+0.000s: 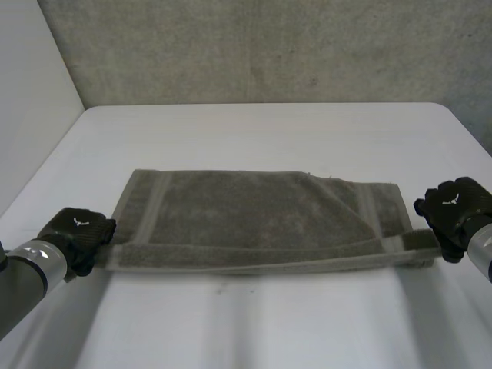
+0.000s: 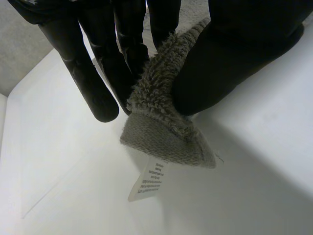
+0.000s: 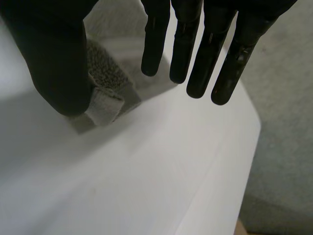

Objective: Fold the towel.

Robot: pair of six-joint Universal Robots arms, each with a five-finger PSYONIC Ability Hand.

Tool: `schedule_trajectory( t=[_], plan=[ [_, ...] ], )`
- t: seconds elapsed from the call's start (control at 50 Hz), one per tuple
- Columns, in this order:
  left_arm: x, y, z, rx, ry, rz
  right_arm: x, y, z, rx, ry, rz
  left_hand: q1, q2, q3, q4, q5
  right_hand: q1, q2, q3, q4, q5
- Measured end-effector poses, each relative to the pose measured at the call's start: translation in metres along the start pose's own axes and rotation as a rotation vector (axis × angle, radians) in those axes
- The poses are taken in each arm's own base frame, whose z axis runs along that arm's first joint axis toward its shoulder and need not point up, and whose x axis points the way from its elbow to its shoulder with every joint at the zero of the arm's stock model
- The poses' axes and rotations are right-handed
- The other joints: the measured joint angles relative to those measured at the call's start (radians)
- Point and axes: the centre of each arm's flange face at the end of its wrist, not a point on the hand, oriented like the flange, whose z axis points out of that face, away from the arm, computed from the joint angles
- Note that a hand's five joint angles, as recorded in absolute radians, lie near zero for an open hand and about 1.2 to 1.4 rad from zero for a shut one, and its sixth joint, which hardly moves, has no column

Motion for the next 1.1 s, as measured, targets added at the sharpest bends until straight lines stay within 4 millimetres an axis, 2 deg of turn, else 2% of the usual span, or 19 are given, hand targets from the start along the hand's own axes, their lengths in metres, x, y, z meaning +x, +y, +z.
schedule_trajectory(
  t=[0.14,0.26,0.56,0.72,0.88,0.9,0.94,0.98,1.04,1.06,1.1],
  plan=[
    [-0.002,-0.002,0.002,0.009,-0.005,0.001,-0.001,-0.014,-0.026,0.126,-0.023,0.045,0.0,0.0,0.0,0.0,0.0,0.117,0.138,0.137,0.134,0.119],
    [-0.003,-0.005,0.004,0.02,-0.006,0.001,-0.007,-0.008,-0.037,0.13,-0.082,0.082,0.0,0.0,0.0,0.0,0.0,0.142,0.166,0.164,0.161,0.144],
    [-0.005,-0.007,0.011,0.026,-0.007,-0.009,-0.019,0.026,-0.026,0.045,-0.191,0.17,0.0,0.0,0.0,0.0,0.0,0.151,0.178,0.177,0.173,0.157],
    [-0.007,-0.005,0.017,0.015,-0.006,-0.013,-0.024,0.033,-0.021,0.051,-0.232,0.164,0.0,0.0,0.0,0.0,0.0,0.447,0.565,0.566,0.568,0.543],
    [-0.007,-0.005,0.018,0.013,-0.007,-0.015,-0.024,0.034,-0.017,0.051,-0.245,0.14,0.0,0.0,0.0,0.0,0.0,0.447,0.567,0.573,0.579,0.548],
    [-0.009,-0.01,0.018,0.025,-0.009,-0.011,-0.011,0.03,-0.005,0.062,-0.218,0.156,0.0,0.0,0.0,0.0,0.0,0.447,0.567,0.573,0.579,0.549],
    [-0.01,-0.012,0.018,0.033,-0.012,-0.009,-0.008,0.028,-0.004,0.065,-0.211,0.166,0.004,0.0,0.0,0.0,0.0,0.447,0.567,0.573,0.579,0.549],
    [-0.015,-0.021,0.02,0.058,-0.023,-0.001,0.011,0.02,0.009,0.086,-0.17,0.256,0.006,0.0,0.0,0.0,0.0,0.447,0.567,0.575,0.579,0.552],
    [-0.019,-0.029,0.022,0.079,-0.031,0.004,0.019,0.016,0.017,0.096,-0.156,0.305,0.006,0.0,0.0,0.0,0.0,0.447,0.567,0.576,0.579,0.552],
    [-0.024,-0.039,0.027,0.104,-0.041,0.011,0.03,0.013,0.029,0.105,-0.143,0.375,0.006,0.0,0.0,0.0,0.0,0.447,0.567,0.577,0.579,0.552],
    [-0.028,-0.048,0.031,0.122,-0.046,0.016,0.036,0.011,0.04,0.109,-0.138,0.423,0.006,0.0,0.0,0.0,0.0,0.447,0.567,0.577,0.579,0.552]
  ],
)
